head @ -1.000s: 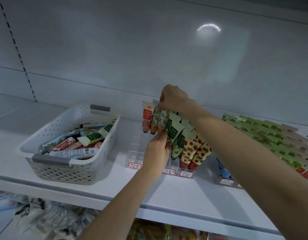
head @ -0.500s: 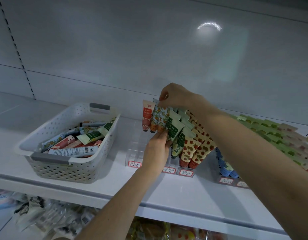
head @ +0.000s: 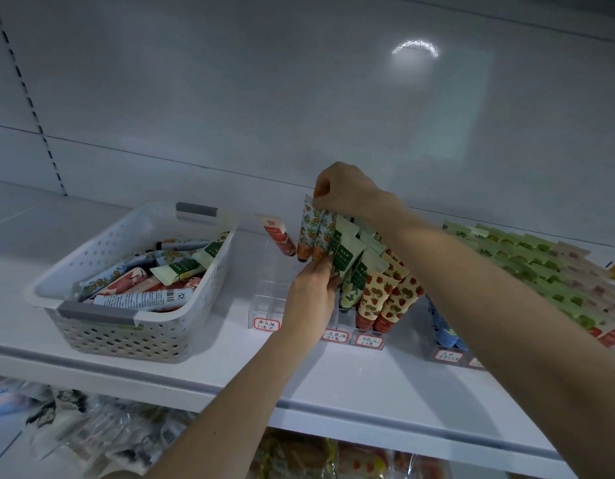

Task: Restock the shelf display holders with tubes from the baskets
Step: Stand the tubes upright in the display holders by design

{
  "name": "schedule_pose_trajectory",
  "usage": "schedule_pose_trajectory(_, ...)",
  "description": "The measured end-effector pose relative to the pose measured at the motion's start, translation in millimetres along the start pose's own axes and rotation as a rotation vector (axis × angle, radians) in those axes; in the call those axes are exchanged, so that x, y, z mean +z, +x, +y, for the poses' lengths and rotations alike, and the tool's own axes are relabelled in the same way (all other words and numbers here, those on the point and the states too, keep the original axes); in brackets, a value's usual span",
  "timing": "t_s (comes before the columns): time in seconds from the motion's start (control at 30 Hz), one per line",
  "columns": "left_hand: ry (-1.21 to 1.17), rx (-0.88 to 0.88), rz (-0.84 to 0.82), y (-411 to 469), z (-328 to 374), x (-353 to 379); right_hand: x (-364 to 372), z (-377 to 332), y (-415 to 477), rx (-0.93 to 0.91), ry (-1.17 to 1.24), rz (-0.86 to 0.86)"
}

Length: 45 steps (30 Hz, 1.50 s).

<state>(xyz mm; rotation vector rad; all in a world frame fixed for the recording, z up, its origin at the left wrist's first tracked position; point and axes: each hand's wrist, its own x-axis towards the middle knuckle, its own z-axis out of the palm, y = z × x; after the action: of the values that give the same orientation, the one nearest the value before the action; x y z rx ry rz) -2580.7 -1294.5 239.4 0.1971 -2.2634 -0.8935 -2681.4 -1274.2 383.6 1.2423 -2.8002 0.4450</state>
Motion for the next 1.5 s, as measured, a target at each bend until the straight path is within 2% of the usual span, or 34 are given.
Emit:
schedule_pose_trajectory(0.27,-0.001,-0.006,-0.028,0,1,-2,-2,5,-4,0.011,0.059,0.028)
schedule_pose_trajectory(0.47,0.018,-0.066,-0.035,0,-1,-3,-3,12,-8,0.032,0.134,0.134)
schedule_pose_trajectory(1.13,0.065,0.008,-0.055,-5,-4,-9,-10,10,-16,0.018,0.108,0.228)
schedule_pose_trajectory(1.33,0.059,-0.018,0.034,-27,-12,-49,-10,0,-30,-0.022,0.113,0.333)
schedule_pose_trajectory(1.5,0.099,-0.061,0.135,-87,-38,-78,-9,-7,-41,-0.078,0.122,0.376)
